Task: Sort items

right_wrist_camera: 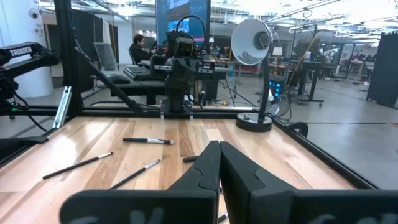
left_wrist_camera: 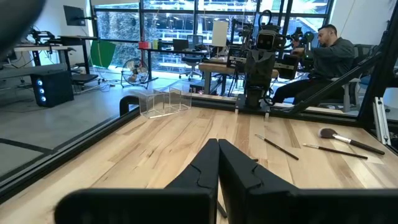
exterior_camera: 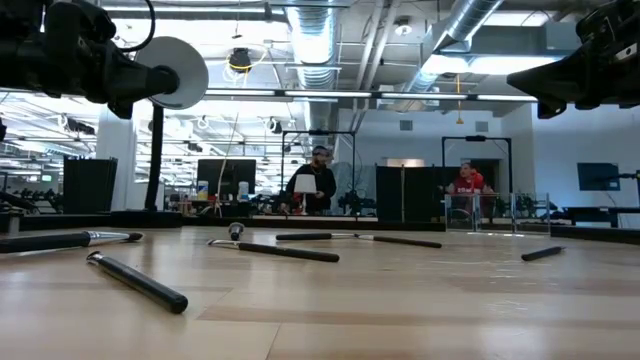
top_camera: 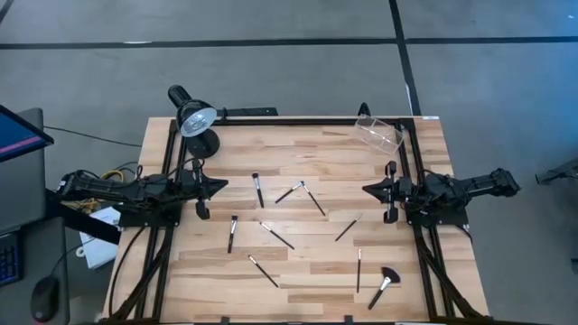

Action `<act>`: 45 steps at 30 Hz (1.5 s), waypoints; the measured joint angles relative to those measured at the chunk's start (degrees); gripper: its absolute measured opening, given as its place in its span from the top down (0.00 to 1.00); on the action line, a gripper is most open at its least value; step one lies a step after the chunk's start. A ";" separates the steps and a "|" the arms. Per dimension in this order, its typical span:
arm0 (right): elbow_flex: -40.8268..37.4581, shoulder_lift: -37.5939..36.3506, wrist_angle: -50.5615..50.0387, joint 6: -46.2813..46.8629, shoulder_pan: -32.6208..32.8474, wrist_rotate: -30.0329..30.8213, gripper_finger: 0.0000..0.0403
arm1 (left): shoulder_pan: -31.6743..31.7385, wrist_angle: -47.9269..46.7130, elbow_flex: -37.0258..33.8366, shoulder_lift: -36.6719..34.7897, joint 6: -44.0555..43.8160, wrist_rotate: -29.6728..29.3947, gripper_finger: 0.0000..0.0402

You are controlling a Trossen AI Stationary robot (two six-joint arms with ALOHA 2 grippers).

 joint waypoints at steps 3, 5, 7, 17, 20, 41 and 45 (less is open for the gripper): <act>-0.01 0.01 0.01 0.00 0.00 0.00 1.00 | -0.01 0.00 0.00 -0.02 -0.01 -0.01 0.99; 0.00 0.01 -0.01 0.02 0.00 0.00 1.00 | 0.00 0.00 0.00 0.00 0.01 -0.01 0.99; -0.01 0.00 0.00 -0.01 0.01 0.01 1.00 | 0.01 0.00 0.01 -0.01 0.01 -0.01 0.99; -0.01 -0.01 0.01 0.01 -0.01 0.00 1.00 | -0.01 0.02 0.00 0.00 0.00 -0.01 0.99; 0.00 0.00 0.00 0.00 0.01 0.00 1.00 | -0.01 0.41 0.00 -0.02 -0.01 0.00 0.99; 0.01 -0.02 8.20 12.14 0.60 -0.11 1.00 | 0.01 7.10 0.00 -0.02 -6.78 -0.49 0.99; 0.01 0.01 6.61 20.26 0.91 -0.13 1.00 | 0.01 8.47 0.00 0.03 -13.24 -0.43 0.99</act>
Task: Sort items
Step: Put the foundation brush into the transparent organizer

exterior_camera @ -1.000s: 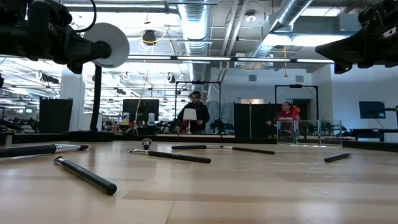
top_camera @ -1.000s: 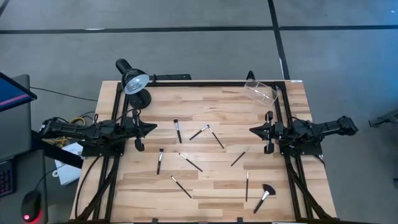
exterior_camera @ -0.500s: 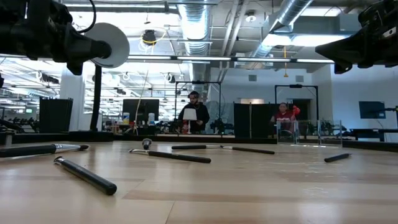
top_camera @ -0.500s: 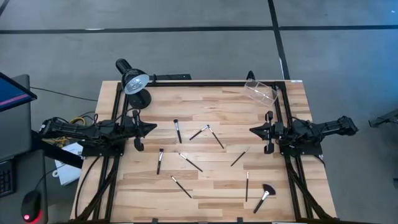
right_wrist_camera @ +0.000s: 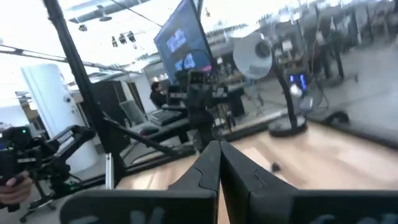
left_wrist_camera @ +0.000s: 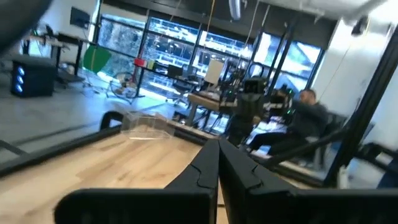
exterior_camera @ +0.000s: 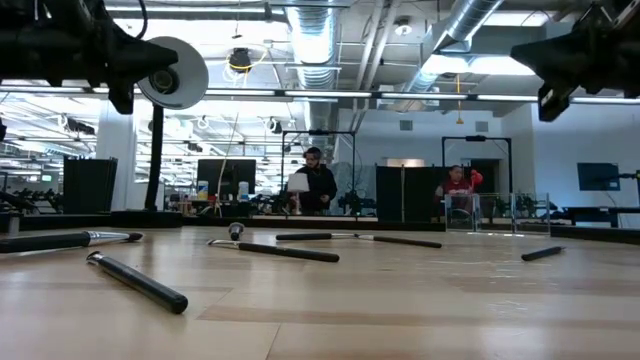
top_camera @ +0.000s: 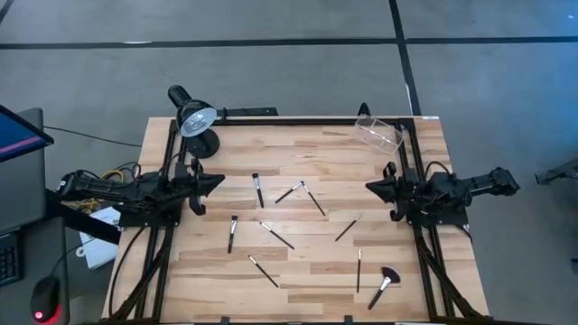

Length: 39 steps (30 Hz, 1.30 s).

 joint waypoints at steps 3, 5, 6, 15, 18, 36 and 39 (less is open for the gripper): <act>0.00 -0.02 0.35 -0.58 -0.24 0.50 1.00 | 0.00 -0.01 0.00 2.03 -2.06 0.31 0.99; -0.02 0.00 -0.14 -1.60 -0.67 0.89 1.00 | 0.00 -0.12 0.33 4.84 -2.20 -0.05 0.99; 0.00 0.00 -0.49 -1.77 -0.92 1.00 1.00 | 0.00 -0.16 0.87 6.84 -2.19 -0.28 0.99; -0.01 -0.01 3.71 -8.46 -4.80 6.24 1.00 | -0.01 -0.07 9.86 31.23 0.38 -2.84 0.91; 0.45 0.14 4.05 -8.36 -6.22 6.20 1.00 | 0.00 0.07 14.04 39.00 -0.34 -3.90 0.85; 9.23 24.69 -6.30 -2.76 -12.45 7.97 1.00 | 0.77 -24.16 46.98 70.59 -6.35 -2.75 0.67; 11.45 30.99 -7.07 -3.66 -13.09 9.75 1.00 | 2.57 -27.31 51.64 73.97 -7.79 0.79 0.67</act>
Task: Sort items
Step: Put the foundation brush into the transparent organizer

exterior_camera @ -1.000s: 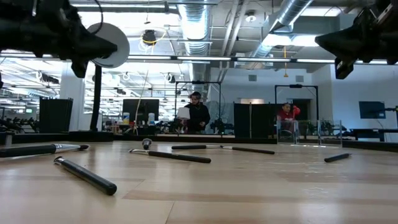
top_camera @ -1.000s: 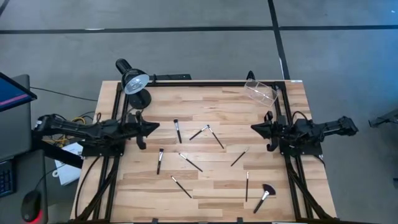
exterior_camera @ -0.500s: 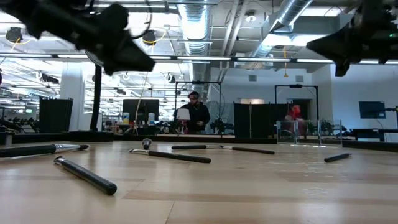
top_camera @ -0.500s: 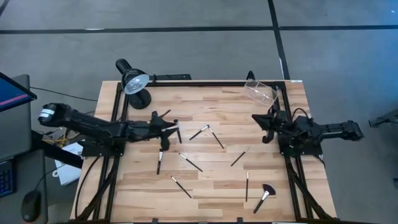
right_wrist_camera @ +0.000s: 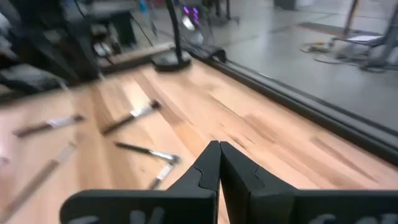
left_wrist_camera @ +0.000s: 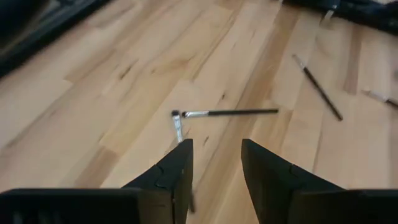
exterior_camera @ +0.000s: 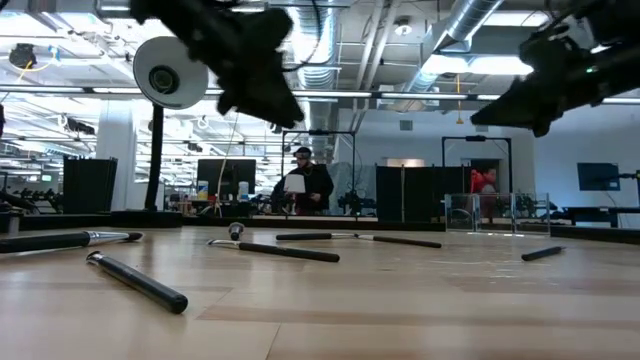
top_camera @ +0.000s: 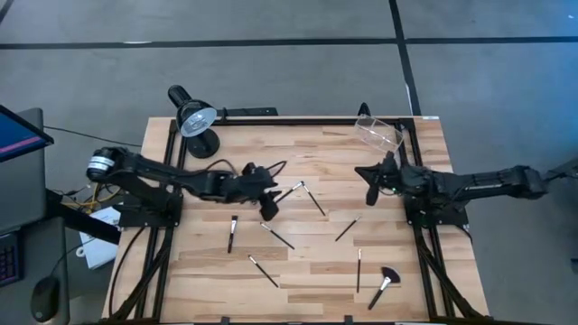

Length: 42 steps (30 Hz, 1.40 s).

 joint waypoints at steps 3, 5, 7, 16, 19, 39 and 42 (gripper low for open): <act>2.36 5.87 2.59 -2.84 -1.27 0.29 1.00 | 1.69 -3.86 4.01 3.91 -0.18 2.20 0.67; 3.79 9.03 4.94 -4.61 -1.86 -0.55 1.00 | 2.71 -6.63 6.66 6.61 -0.16 2.93 0.67; 4.84 12.15 7.41 -6.87 -2.07 -0.68 1.00 | 3.59 -9.36 9.32 9.25 -0.04 3.69 0.67; 5.49 18.66 11.28 -11.67 -2.06 -0.68 1.00 | 6.39 -15.95 18.16 18.31 3.06 7.96 0.67; 5.49 19.21 11.19 -11.67 -2.06 -0.70 1.00 | 7.86 -16.30 18.66 20.76 3.42 9.45 0.67; 5.49 19.21 11.20 -10.07 -0.03 -0.83 1.00 | 9.56 -15.48 18.57 28.31 4.29 11.21 0.67; 5.49 19.21 11.18 -10.05 0.38 -0.81 1.00 | 9.56 -15.40 18.50 28.81 4.24 10.75 0.67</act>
